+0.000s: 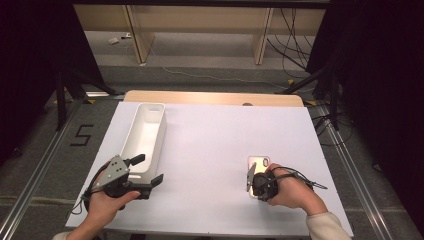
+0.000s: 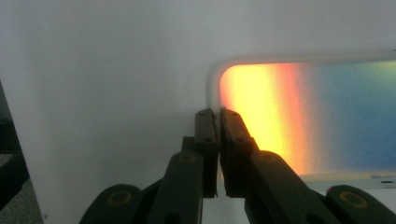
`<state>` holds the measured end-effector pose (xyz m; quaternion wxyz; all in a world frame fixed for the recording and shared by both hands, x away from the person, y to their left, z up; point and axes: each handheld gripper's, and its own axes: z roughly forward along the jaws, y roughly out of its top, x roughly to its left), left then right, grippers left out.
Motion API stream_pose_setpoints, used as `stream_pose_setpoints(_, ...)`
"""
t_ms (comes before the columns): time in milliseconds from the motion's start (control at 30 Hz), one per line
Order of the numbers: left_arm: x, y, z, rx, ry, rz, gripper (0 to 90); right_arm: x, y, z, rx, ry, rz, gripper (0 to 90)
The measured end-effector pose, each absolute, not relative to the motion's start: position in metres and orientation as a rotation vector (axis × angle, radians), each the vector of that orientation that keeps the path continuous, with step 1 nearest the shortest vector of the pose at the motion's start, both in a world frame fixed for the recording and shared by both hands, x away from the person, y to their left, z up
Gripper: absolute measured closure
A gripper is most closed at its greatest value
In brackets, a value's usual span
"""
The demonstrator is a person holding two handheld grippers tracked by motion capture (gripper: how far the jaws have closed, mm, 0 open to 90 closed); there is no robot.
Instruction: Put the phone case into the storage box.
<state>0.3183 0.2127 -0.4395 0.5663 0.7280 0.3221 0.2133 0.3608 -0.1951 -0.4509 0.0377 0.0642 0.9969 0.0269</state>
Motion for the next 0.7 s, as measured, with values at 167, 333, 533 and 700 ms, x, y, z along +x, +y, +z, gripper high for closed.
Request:
stream_pose_setpoints(167, 0.3182, 0.2127, -0.4395, 1.712, 0.758, 0.502, 8.8, 0.3607, -0.1947, -0.4512, 0.182, 3.053, 0.08, 88.0)
stream_pose_setpoints(333, 0.3182, 0.2127, -0.4396, 1.712, 0.758, 0.502, 8.8, 0.3608, -0.1942, -0.4509, 0.178, 3.057, 0.075, 88.4)
stream_pose_setpoints(533, 0.3181, 0.2125, -0.4396, 1.713, 0.758, 0.503, 8.8, 0.3599, -0.1936, -0.451, 0.179, 3.056, 0.071, 88.7)
stream_pose_setpoints(700, 0.318, 0.2126, -0.4396, 1.717, 0.758, 0.505, 8.8, 0.3587, -0.1933, -0.4509, 0.191, 3.053, 0.062, 88.9)
